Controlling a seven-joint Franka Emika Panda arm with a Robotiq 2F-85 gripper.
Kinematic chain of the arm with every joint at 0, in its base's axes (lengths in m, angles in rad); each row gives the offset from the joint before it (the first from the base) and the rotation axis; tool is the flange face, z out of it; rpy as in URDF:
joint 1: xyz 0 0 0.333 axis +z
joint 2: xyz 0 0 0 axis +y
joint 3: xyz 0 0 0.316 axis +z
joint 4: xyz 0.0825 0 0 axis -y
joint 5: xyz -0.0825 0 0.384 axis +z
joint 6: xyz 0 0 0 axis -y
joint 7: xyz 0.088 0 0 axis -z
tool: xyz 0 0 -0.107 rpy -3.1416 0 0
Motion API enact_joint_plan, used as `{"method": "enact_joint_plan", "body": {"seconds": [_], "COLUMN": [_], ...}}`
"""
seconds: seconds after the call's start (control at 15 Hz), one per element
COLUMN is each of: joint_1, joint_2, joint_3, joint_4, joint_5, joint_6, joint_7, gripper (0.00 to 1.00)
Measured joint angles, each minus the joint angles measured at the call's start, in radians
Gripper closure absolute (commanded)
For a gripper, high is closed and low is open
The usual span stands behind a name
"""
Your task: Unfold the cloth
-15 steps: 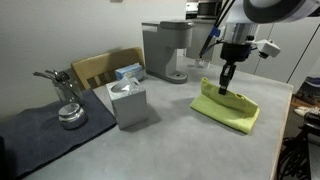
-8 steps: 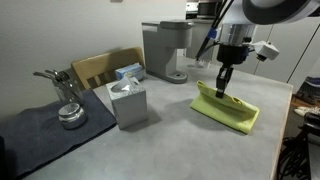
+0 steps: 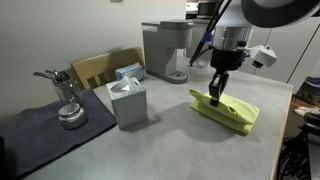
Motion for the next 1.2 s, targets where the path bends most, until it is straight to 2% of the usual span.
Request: {"method": "enact_joint_plan", "body": {"seconds": [0.47, 1.2], "joint_1": [0.056, 0.097], "joint_2": [0.027, 0.067], "joint_3": [0.038, 0.054], "joint_4": [0.025, 0.069], "joint_5": [0.000, -0.011], "joint_6": [0.003, 0.003], "joint_7": [0.109, 0.156], "gripper": [1.00, 1.00]}}
